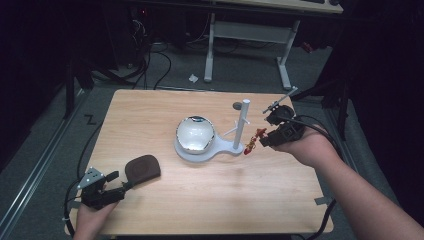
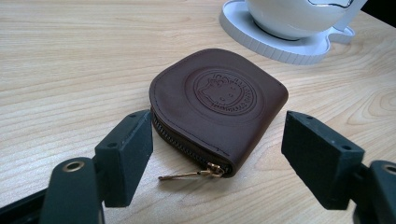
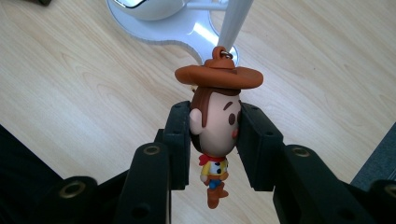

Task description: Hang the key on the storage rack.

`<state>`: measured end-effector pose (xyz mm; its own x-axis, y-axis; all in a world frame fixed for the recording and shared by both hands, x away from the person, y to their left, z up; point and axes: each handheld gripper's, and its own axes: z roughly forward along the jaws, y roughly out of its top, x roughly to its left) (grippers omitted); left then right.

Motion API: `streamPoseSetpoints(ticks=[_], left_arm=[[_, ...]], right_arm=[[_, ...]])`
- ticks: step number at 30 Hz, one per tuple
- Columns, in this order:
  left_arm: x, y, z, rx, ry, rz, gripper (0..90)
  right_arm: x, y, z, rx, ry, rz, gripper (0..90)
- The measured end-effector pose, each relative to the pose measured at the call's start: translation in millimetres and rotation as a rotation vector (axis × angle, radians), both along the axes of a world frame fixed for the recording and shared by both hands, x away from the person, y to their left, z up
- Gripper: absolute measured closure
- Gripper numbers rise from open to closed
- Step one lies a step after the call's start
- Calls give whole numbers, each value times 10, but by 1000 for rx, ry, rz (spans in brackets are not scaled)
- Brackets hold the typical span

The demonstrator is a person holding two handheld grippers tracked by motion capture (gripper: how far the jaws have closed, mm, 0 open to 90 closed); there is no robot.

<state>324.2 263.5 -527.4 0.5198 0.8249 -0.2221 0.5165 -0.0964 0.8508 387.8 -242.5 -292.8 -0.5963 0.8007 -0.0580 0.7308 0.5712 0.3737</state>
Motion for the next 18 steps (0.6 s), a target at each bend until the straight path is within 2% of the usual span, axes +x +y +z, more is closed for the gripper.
streamPoseSetpoints(ticks=[10,18], left_arm=[[1,2,0,-2,0,-1,253],[2,8,0,-3,0,1,253]], right_arm=[[52,77,134,-14,-21,10,668],[113,110,175,-19,-24,7,668]])
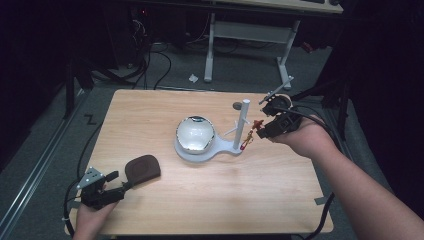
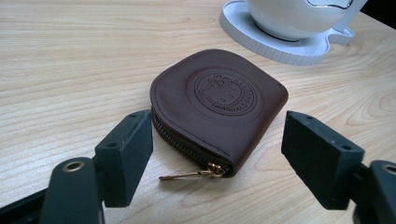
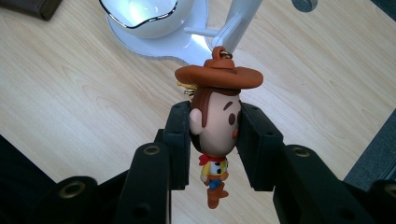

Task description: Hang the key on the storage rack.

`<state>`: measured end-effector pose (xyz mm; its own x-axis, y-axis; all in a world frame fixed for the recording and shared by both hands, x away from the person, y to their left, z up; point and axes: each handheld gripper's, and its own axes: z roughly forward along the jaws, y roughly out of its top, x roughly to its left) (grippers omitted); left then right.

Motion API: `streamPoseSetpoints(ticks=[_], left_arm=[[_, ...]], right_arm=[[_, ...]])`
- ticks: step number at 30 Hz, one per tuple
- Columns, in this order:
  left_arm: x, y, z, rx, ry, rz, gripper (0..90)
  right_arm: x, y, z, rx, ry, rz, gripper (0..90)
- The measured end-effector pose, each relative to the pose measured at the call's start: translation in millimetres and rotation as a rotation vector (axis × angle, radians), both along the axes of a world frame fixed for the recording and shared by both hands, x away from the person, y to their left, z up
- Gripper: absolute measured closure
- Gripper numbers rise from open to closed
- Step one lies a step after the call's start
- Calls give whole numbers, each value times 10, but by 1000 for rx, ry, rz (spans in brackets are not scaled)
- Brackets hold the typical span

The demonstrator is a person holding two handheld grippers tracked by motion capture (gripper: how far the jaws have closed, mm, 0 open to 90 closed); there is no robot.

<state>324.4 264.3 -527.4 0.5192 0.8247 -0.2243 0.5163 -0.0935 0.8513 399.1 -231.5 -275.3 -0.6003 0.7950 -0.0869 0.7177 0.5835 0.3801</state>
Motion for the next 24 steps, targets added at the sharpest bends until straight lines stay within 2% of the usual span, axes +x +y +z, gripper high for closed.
streamPoseSetpoints(ticks=[9,24], left_arm=[[3,10,-1,-2,-1,1,253],[5,19,-2,-3,-1,2,253]], right_arm=[[103,55,58,-9,-9,-1,668],[203,112,40,-2,-20,-13,668]])
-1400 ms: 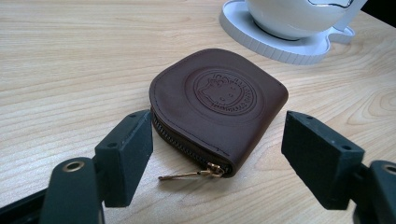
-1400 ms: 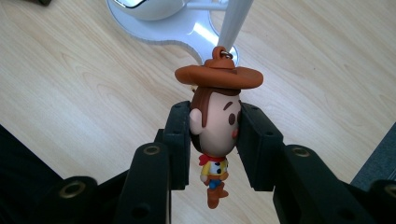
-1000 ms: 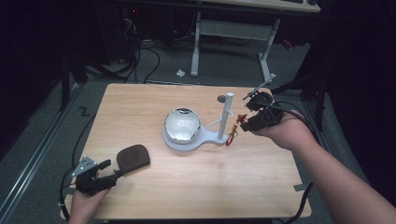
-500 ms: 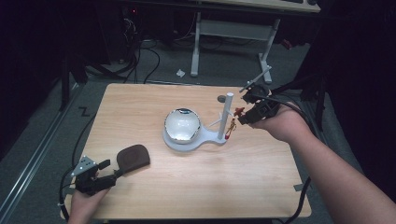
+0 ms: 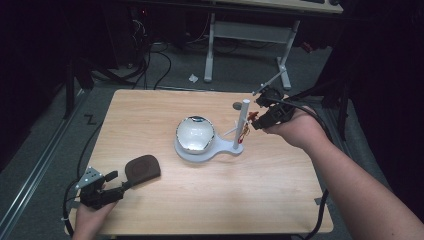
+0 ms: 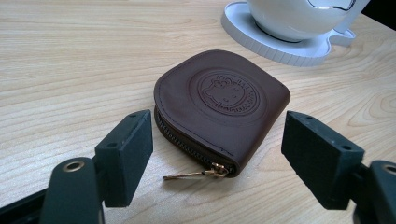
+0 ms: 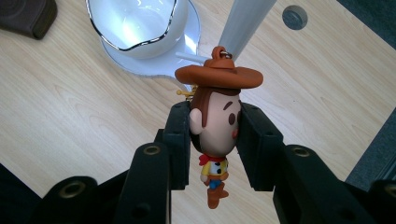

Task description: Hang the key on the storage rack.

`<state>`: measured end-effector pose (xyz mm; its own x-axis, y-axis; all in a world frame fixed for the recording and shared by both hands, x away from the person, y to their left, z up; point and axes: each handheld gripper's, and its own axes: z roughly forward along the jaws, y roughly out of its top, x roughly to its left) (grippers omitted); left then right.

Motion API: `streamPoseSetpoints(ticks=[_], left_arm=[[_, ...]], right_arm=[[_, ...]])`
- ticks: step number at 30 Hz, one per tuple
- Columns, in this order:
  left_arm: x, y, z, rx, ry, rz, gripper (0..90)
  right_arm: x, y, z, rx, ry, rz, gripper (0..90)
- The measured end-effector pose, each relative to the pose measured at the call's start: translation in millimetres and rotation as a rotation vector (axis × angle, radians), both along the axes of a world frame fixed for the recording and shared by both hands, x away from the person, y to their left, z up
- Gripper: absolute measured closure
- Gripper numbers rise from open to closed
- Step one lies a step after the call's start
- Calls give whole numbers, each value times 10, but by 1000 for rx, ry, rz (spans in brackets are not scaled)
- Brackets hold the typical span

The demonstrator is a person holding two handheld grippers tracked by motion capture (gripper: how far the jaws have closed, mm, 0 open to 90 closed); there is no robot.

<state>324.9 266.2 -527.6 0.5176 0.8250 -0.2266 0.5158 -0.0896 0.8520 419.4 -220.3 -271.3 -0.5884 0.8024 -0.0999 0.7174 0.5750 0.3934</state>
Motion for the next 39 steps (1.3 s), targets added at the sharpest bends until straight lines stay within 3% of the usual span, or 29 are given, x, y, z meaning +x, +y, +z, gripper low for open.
streamPoseSetpoints(ticks=[10,20,39], left_arm=[[1,-6,-2,2,0,-3,253],[4,-28,-5,8,2,-10,253],[5,-26,-13,8,7,-15,253]], right_arm=[[40,-71,-117,13,1,-12,667],[30,-214,-369,44,26,-44,667],[128,-282,-1054,150,47,-80,663]])
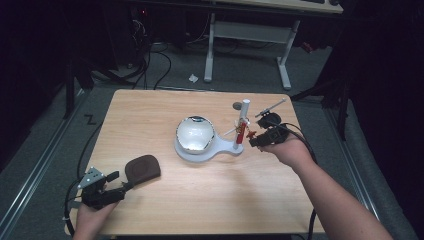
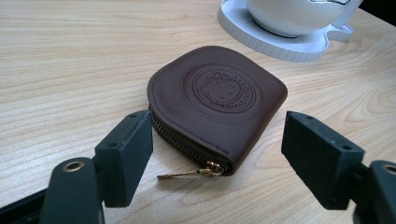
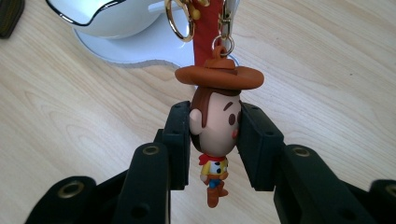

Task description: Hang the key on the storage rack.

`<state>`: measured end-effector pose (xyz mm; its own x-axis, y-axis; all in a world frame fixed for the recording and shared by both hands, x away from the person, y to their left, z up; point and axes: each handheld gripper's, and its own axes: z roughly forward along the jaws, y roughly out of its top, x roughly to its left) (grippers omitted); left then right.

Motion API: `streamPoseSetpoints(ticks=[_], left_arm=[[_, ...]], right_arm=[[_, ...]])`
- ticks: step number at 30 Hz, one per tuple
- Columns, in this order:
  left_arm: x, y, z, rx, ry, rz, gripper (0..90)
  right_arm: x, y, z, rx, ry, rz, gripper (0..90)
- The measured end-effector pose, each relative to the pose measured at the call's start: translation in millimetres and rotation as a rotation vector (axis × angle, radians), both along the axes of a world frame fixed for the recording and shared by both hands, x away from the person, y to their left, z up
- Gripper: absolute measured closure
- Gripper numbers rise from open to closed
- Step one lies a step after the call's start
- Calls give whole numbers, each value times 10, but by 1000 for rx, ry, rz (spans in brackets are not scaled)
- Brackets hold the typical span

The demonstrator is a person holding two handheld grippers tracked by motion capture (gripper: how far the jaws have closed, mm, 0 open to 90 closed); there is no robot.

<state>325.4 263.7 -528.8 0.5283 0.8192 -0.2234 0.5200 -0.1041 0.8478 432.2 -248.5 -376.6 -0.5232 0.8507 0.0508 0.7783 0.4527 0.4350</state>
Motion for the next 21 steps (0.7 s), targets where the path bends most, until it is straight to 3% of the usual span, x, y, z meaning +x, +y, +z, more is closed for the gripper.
streamPoseSetpoints(ticks=[6,12,21], left_arm=[[2,2,-3,0,2,-1,253],[10,5,-10,0,3,2,252],[21,-21,-1,-1,8,-1,250]], right_arm=[[44,25,-142,23,-17,-6,661],[28,-2,-165,32,-26,-29,598],[-198,-145,-148,29,-51,-45,555]])
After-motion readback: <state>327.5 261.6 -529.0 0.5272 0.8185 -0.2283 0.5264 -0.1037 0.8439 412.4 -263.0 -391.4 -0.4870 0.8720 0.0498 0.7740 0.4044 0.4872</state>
